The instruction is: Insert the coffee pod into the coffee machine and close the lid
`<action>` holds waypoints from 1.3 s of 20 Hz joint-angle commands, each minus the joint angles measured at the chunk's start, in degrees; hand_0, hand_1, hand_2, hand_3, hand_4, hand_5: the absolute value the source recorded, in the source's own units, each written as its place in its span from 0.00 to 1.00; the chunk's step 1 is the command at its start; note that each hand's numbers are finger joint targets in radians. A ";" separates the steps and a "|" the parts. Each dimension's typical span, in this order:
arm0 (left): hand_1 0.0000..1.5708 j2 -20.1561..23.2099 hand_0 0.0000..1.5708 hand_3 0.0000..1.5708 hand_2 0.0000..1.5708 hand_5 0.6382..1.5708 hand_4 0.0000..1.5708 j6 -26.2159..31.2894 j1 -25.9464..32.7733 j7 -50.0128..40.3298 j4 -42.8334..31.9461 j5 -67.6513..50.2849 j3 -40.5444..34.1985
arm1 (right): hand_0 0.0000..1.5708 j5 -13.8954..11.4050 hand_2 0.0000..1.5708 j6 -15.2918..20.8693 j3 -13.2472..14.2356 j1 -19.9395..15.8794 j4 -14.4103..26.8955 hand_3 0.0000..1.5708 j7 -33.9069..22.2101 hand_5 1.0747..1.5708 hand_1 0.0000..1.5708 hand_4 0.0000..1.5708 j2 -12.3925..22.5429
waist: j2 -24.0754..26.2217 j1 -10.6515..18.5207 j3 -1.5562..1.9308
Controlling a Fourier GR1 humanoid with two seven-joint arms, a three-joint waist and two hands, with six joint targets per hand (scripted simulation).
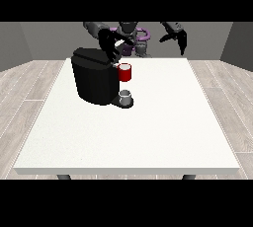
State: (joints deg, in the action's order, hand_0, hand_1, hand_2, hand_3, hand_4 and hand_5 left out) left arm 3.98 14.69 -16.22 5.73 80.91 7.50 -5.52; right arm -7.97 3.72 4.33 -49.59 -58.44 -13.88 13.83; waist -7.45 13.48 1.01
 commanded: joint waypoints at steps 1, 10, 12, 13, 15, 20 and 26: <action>0.00 -1.82 0.00 0.00 0.00 1.00 0.25 -0.55 0.03 1.25 -0.66 0.92 1.86 | 0.00 -0.72 0.00 -1.86 -3.93 -5.83 -2.83 0.00 3.38 1.00 0.00 0.19 -3.48 | -0.16 4.44 -1.05; 0.00 -1.19 0.00 0.00 0.00 1.00 0.27 1.36 -5.61 0.52 0.84 -0.02 2.67 | 0.00 -1.91 0.00 -1.37 -1.78 -8.13 -7.18 0.00 -2.31 1.00 0.00 0.06 0.65 | -4.68 11.08 -0.93; 0.00 -0.89 0.00 0.00 0.00 1.00 0.27 1.69 -6.79 1.36 -0.07 0.04 2.65 | 0.00 -2.58 0.00 -0.97 -2.04 -9.54 -9.33 0.00 -5.12 1.00 0.00 0.03 1.03 | -5.74 12.50 -0.99; 0.00 -1.40 0.00 0.00 0.00 1.00 0.27 2.25 -6.72 0.83 0.58 -0.14 3.50 | 0.00 -2.31 0.00 -0.53 -0.93 -10.22 -9.25 0.00 -7.37 1.00 0.00 0.00 1.64 | -5.33 14.57 -0.97; 0.00 -1.21 0.00 0.00 0.00 1.00 0.25 2.55 -7.58 0.45 -0.06 -0.05 3.61 | 0.00 -2.75 0.00 -1.37 -0.79 -10.47 -11.25 0.00 -8.70 1.00 0.00 0.00 3.36 | -6.42 15.01 -0.95; 0.00 -1.40 0.00 0.00 0.00 1.00 0.27 3.10 -9.89 0.92 0.03 -0.21 4.13 | 0.00 -3.42 0.00 -1.93 0.07 -9.67 -14.56 0.00 -11.01 1.00 0.00 0.00 5.13 | -9.62 18.05 -0.89; 0.00 -0.76 0.00 0.00 0.00 1.00 0.14 3.76 -15.65 0.86 0.79 -0.97 3.57 | 0.00 -2.38 0.00 -0.60 2.80 -14.09 -13.93 0.00 -6.46 1.00 0.00 0.00 5.37 | -16.04 20.07 -0.98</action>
State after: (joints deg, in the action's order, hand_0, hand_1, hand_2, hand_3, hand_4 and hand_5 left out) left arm 2.78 18.33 -28.48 6.54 81.40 6.78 -1.50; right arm -11.51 2.22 7.82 -59.47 -71.56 -26.39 21.98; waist -19.64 31.31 1.05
